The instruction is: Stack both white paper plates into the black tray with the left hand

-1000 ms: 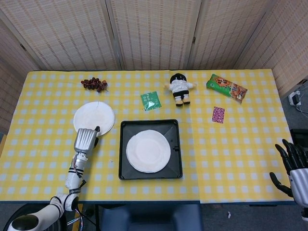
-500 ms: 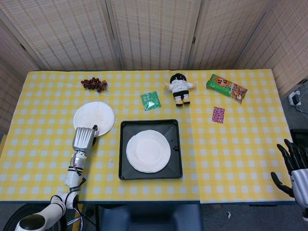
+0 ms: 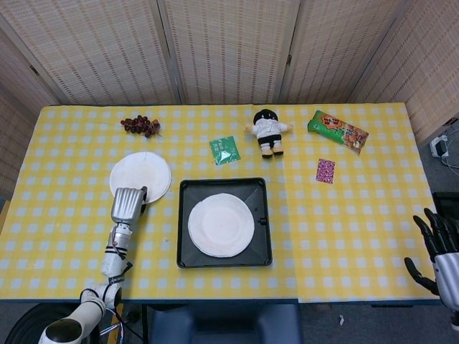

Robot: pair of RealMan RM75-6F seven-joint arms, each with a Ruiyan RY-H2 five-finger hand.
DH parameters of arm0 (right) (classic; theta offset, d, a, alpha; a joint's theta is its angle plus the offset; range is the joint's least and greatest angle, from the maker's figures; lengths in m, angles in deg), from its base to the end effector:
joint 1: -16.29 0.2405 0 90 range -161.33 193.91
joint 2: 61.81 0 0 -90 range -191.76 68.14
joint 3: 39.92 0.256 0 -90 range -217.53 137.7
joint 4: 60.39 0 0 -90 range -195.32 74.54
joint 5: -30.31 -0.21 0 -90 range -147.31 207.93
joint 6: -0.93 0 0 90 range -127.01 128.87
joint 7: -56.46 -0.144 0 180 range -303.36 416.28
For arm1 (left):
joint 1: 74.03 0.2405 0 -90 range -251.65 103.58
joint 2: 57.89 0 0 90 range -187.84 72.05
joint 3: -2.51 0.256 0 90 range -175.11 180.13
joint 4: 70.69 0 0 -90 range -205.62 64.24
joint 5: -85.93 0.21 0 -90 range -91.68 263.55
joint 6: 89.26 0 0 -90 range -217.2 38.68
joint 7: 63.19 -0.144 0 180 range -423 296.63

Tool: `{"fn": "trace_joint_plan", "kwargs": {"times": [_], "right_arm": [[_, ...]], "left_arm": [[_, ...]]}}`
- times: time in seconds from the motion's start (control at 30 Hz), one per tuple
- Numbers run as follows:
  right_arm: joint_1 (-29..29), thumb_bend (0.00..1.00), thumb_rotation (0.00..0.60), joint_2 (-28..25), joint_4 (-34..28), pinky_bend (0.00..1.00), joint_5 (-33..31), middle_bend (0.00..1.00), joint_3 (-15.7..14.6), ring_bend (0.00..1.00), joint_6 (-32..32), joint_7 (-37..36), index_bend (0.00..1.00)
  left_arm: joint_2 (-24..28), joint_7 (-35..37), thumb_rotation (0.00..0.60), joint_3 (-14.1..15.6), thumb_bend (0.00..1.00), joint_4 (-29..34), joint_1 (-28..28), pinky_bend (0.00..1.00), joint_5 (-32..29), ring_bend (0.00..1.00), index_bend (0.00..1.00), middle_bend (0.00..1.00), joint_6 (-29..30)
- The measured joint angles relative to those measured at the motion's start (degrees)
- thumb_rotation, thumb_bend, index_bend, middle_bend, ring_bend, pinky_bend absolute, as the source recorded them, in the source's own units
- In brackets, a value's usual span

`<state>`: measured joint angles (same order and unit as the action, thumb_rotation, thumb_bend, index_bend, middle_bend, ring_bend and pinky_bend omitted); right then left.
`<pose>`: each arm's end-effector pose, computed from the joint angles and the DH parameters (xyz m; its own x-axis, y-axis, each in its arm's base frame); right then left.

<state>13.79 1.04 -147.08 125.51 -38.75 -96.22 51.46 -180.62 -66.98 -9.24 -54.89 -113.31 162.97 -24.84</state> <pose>-0.3187 -0.1324 0.1878 0.4209 0.1176 0.8994 -0.9008 -0.0624 0.4297 -0.2499 0.3766 -0.0601 0.6419 -0.0478 0.7653 0.7570 -0.1193 -0.6424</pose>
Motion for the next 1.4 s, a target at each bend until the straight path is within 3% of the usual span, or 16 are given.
{"fn": "trace_joint_plan", "kwargs": {"times": [0.5, 0.8, 0.9, 1.1, 1.23, 1.4], "right_arm": [[-0.4, 0.37, 0.6, -0.3, 0.2, 0.0, 2.2, 0.0, -0.9, 0.0, -1.1, -0.7, 0.0], [0.2, 0.37, 0.6, 0.1, 0.0, 0.0, 4.2, 0.0, -1.8, 0.0, -0.3, 0.1, 0.0], [0.8, 0.37, 0.6, 0.4, -0.3, 0.0, 4.8, 0.0, -2.1, 0.0, 0.8, 0.8, 0.0], [1.1, 0.37, 0.6, 0.8, -0.8, 0.0, 6.7, 0.0, -2.8, 0.0, 0.5, 1.6, 0.0], [1.0, 0.37, 0.6, 0.8, -0.8, 0.0, 7.5, 0.0, -3.1, 0.0, 0.0, 1.6, 0.0], [1.2, 0.37, 0.6, 0.8, -0.8, 0.0, 8.4, 0.0, -3.6, 0.0, 0.0, 1.5, 0.0]], "left_arm": [[0.7, 3.3, 0.6, 1.6, 0.48, 1.0, 1.2, 1.0, 2.9, 1.0, 0.65, 1.0, 11.6], [6.6, 0.7, 0.6, 2.0, 0.49, 11.8, 4.3, 1.0, 4.6, 1.0, 0.65, 1.0, 22.1], [9.6, -2.2, 0.6, 2.7, 0.49, 18.9, 5.5, 1.0, 5.8, 1.0, 0.65, 1.0, 24.9], [17.0, -10.7, 0.6, 4.2, 0.49, 39.8, 7.5, 1.0, 8.6, 1.0, 0.65, 1.0, 28.7], [22.4, -16.1, 0.6, 5.3, 0.5, 57.6, 9.0, 1.0, 9.4, 1.0, 0.65, 1.0, 28.9], [27.2, -25.0, 0.6, 7.2, 0.5, 73.1, 10.5, 1.0, 10.7, 1.0, 0.65, 1.0, 27.6]]}}
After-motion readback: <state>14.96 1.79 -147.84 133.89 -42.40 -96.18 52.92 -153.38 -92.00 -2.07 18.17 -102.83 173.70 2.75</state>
